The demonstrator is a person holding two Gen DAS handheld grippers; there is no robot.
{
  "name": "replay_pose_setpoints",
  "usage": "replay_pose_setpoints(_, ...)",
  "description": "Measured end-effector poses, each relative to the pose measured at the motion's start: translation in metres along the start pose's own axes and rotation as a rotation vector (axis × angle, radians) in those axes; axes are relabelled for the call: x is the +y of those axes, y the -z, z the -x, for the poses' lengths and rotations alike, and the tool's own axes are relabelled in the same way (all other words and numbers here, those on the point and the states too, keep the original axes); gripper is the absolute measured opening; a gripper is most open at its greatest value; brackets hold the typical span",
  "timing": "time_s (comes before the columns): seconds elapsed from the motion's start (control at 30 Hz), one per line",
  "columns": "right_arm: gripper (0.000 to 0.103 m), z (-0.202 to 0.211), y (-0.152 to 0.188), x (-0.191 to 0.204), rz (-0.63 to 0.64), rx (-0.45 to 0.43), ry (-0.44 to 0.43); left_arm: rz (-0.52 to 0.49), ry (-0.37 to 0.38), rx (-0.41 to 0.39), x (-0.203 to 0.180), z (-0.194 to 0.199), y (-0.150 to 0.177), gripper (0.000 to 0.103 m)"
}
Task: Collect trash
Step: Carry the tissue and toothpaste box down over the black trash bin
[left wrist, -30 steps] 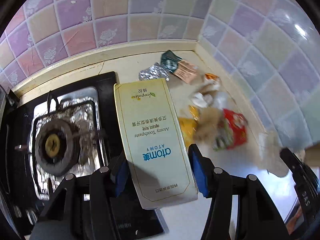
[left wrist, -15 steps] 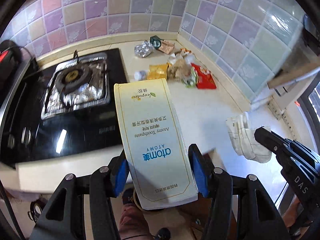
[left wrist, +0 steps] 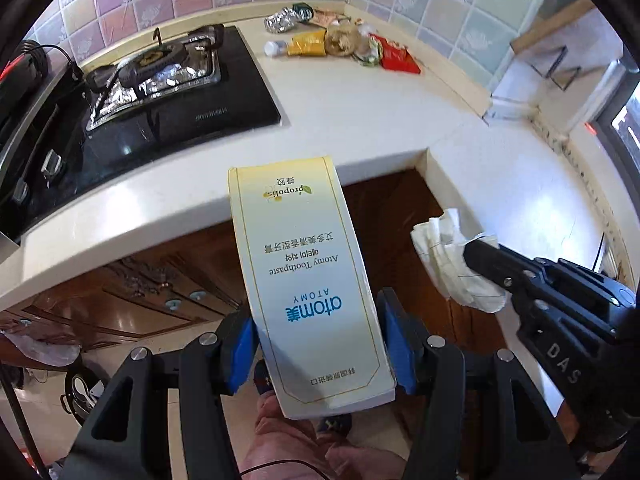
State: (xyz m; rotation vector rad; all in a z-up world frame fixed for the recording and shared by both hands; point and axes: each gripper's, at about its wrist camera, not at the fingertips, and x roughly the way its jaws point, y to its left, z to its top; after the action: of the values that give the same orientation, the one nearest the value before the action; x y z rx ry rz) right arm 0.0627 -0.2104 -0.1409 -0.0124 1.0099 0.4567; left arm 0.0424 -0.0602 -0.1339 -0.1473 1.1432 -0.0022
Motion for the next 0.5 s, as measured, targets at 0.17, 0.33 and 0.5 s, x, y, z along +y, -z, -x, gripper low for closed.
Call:
replay_pose_setpoints(0.17, 0.002, -0.033, 0.023, -0.001, -0.039, 0.069, 0.014, -0.020, 0.022, 0.057, 0.006, -0.033, 0.015, 0.055)
replay_pose_setpoints(0.33, 0.002, -0.073, 0.042, -0.008, -0.095, 0.137, 0.037, -0.040, 0.054, 0.113, 0.015, -0.077, 0.026, 0.055)
replay_pose_setpoints(0.5, 0.002, -0.118, 0.061, -0.017, -0.137, 0.202, 0.062, -0.044, 0.085, 0.183, 0.029, -0.133, 0.034, 0.055)
